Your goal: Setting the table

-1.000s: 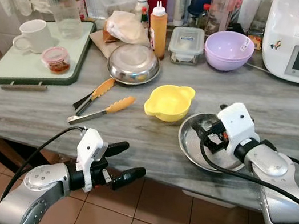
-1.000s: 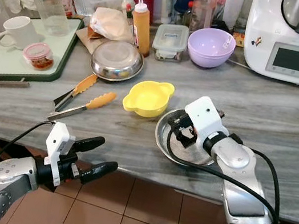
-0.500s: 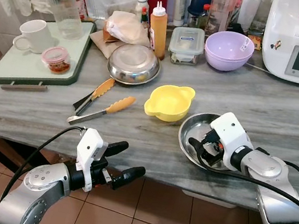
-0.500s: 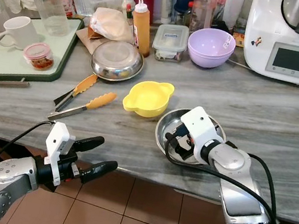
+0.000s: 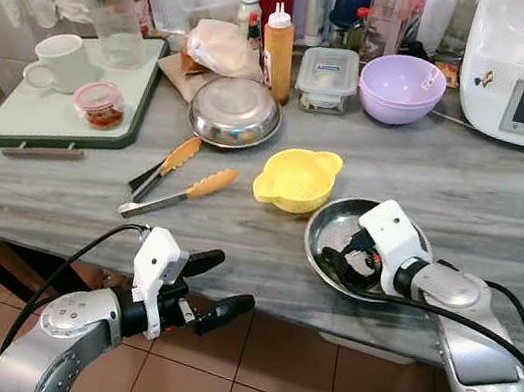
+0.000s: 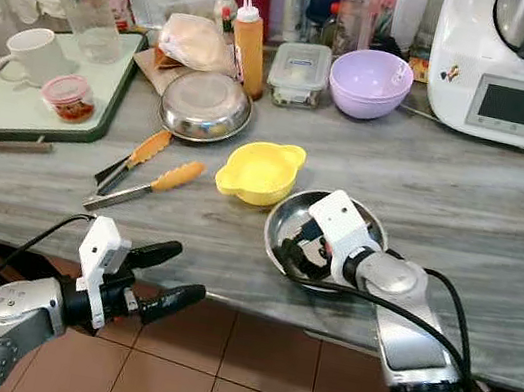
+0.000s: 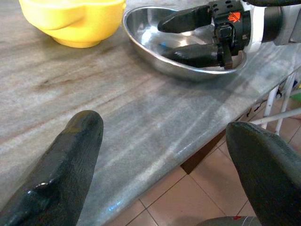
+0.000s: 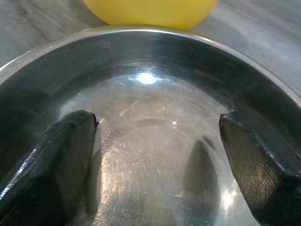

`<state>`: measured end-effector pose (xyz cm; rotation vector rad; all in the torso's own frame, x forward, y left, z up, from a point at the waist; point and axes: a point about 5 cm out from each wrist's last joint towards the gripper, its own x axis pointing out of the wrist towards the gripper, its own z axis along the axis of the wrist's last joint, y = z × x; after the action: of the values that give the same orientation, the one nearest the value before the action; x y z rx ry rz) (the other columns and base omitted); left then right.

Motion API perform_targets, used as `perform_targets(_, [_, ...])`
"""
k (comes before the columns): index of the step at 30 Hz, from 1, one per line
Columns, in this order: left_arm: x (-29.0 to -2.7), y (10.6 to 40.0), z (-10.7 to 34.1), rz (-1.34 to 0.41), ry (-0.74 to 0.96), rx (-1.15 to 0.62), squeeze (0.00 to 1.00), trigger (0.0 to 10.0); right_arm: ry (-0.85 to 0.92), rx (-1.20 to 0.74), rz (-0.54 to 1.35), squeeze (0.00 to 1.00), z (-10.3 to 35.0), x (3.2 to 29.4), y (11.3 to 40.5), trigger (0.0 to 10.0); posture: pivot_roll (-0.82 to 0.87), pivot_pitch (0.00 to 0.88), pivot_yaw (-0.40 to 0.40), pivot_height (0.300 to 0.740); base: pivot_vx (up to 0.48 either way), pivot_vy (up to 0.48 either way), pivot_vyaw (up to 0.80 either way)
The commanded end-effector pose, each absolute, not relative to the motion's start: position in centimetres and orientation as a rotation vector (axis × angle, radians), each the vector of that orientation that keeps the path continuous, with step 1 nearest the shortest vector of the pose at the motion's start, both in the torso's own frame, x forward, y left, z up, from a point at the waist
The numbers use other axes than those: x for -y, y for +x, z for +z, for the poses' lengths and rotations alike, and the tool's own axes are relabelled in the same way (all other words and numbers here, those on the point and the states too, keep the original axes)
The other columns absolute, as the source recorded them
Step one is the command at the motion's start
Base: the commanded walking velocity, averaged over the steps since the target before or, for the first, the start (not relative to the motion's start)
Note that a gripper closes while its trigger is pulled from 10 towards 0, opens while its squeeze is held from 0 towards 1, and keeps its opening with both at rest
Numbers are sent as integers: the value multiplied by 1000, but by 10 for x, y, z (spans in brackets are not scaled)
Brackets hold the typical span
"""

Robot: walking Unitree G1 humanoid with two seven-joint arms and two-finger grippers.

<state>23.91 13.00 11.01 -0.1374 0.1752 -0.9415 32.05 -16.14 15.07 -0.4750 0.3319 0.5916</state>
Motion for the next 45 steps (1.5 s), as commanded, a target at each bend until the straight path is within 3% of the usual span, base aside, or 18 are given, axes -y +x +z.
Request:
perform_targets(1, [-133, 238, 113, -930, -126, -169, 0, 10000, -477, -331, 619, 39, 150, 154, 322, 10000, -200, 129, 127, 740, 0, 0, 0])
perform_targets(7, [-133, 237, 113, -929, -129, -170, 0, 10000, -485, -318, 622, 35, 154, 153, 323, 10000, -196, 128, 123, 740, 0, 0, 0])
perform_targets(18, [-137, 237, 112, -912, -131, -170, 0, 10000, -501, -215, 567, 75, 181, 175, 313, 10000, -214, 122, 131, 740, 0, 0, 0])
perform_targets(31, [-138, 243, 112, -854, -155, -145, 0, 10000, -307, 101, 565, 86, 201, 146, 296, 10000, -220, 111, 139, 740, 0, 0, 0])
perform_targets(45, [-181, 261, 128, -274, -122, 87, 0, 10000, -178, 193, 416, 55, 177, 127, 286, 10000, -167, 93, 95, 740, 0, 0, 0])
